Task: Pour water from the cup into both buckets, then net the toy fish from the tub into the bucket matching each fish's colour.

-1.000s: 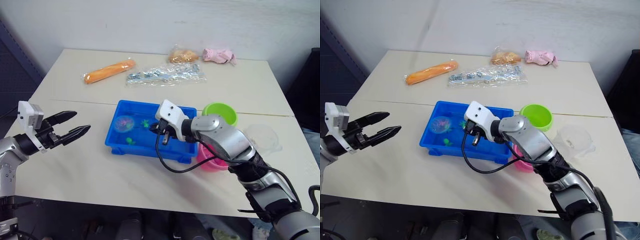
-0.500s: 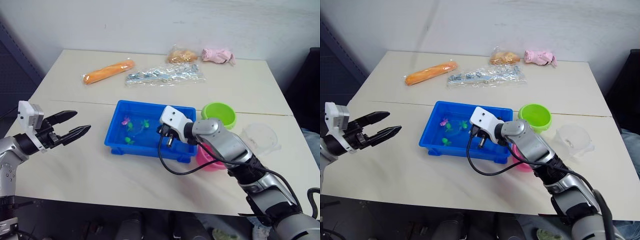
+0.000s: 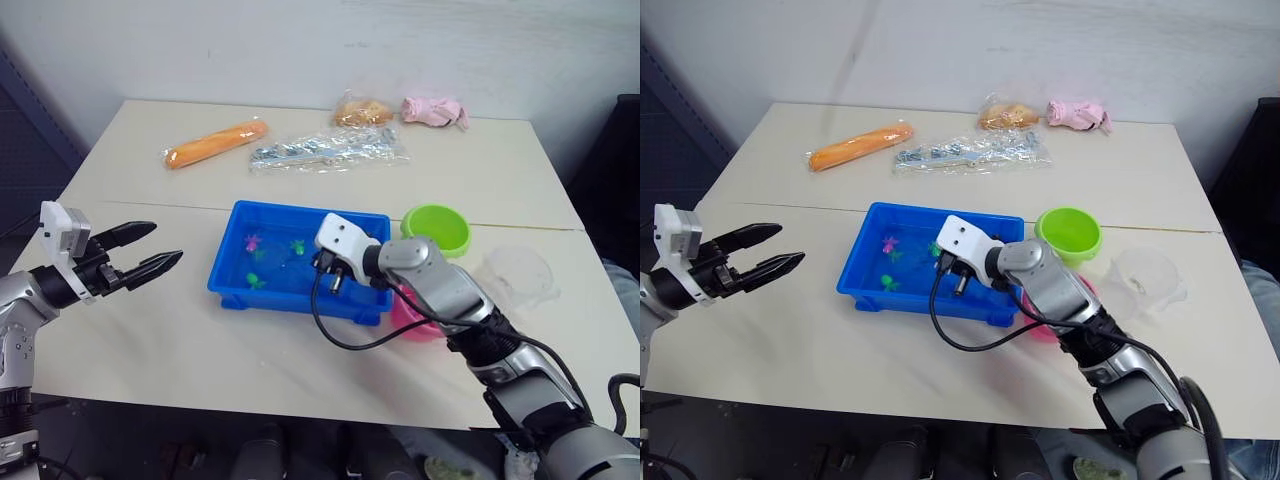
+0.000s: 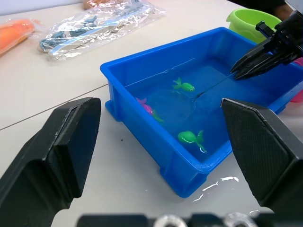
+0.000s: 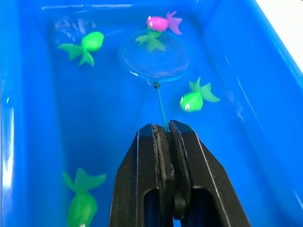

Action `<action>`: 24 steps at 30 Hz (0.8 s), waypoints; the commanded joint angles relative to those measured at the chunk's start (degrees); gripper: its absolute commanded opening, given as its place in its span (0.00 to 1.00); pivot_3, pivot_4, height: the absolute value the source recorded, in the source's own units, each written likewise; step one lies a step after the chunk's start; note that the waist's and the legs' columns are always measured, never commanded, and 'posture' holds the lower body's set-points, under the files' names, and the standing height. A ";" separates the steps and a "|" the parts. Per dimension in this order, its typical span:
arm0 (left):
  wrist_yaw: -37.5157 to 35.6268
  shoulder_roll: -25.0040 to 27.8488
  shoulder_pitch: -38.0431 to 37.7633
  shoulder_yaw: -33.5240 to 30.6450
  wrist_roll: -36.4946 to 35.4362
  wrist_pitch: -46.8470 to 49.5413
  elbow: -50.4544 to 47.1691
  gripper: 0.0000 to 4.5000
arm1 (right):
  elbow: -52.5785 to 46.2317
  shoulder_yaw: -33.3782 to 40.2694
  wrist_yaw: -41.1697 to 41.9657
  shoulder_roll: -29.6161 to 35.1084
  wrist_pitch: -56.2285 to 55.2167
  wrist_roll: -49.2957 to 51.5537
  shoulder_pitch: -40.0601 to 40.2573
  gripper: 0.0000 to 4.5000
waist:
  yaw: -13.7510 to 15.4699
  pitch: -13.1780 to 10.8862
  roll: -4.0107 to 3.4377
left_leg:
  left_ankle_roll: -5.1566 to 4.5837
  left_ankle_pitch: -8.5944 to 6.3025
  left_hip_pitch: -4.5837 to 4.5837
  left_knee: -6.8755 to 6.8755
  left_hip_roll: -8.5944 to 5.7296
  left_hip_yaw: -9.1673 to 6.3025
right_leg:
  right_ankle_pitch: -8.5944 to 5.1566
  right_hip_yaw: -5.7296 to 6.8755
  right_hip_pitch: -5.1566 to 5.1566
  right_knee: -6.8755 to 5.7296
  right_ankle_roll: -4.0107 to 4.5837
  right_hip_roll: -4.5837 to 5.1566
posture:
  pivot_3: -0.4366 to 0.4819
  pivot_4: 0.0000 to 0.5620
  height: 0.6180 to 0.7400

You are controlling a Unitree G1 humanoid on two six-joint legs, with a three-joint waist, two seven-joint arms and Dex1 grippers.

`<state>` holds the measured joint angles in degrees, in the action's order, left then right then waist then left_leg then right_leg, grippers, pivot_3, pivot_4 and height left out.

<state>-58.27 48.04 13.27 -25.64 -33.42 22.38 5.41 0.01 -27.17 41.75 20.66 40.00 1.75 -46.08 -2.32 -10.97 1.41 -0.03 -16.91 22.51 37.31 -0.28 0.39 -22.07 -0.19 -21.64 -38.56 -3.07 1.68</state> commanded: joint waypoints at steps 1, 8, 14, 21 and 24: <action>-0.40 0.92 0.47 -0.74 0.10 -1.07 -0.13 0.97 | -0.36 0.64 0.26 -1.17 -1.56 -0.66 -1.28 0.00 | -0.01 0.00 0.00 | 0.00 0.00 0.00 0.00 0.00 0.00 | 0.00 0.00 0.00 0.00 0.00 0.00 | 0.48 0.27 1.00; -0.31 0.77 -0.34 -1.16 -0.01 -1.10 -0.52 0.97 | 1.22 1.02 -0.31 -2.98 -2.84 -1.78 -1.58 0.00 | -0.22 0.00 0.00 | 0.02 0.01 0.00 -0.01 0.00 0.00 | 0.00 0.00 -0.01 -0.02 0.00 0.00 | 0.48 0.27 1.00; -0.48 0.99 0.01 -1.08 -0.01 -1.20 -0.09 0.97 | 3.19 1.33 -0.70 -4.80 -3.32 -2.48 -1.97 0.00 | -0.76 0.00 0.00 | 0.03 0.02 -0.01 0.00 0.00 0.00 | 0.00 0.00 -0.01 -0.08 0.00 0.00 | 0.48 0.27 1.00; -0.59 1.21 -0.01 -1.16 -0.12 -0.97 -0.35 0.97 | 4.03 0.46 1.13 -4.57 -1.71 -3.37 -3.17 0.00 | -0.89 0.00 0.00 | 0.04 0.02 -0.02 -0.01 0.00 0.00 | 0.00 0.00 -0.02 -0.10 0.00 0.00 | 0.48 0.27 1.00; -0.53 1.23 -0.12 -1.25 -0.17 -0.89 -0.53 0.97 | 4.23 0.88 1.95 -4.91 -0.13 -2.73 -3.94 0.00 | -0.86 0.00 0.00 | 0.04 0.02 -0.02 -0.01 0.00 0.00 | 0.00 0.01 -0.03 -0.11 0.00 0.00 | 0.48 0.27 1.00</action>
<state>-58.44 48.04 13.03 -25.66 -33.41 22.06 5.43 5.06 -26.98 43.24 16.11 39.45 -1.17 -48.91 -3.18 -10.97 1.41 0.01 -16.89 22.49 37.30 -0.28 0.39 -22.07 -0.19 -21.67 -38.67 -3.07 1.68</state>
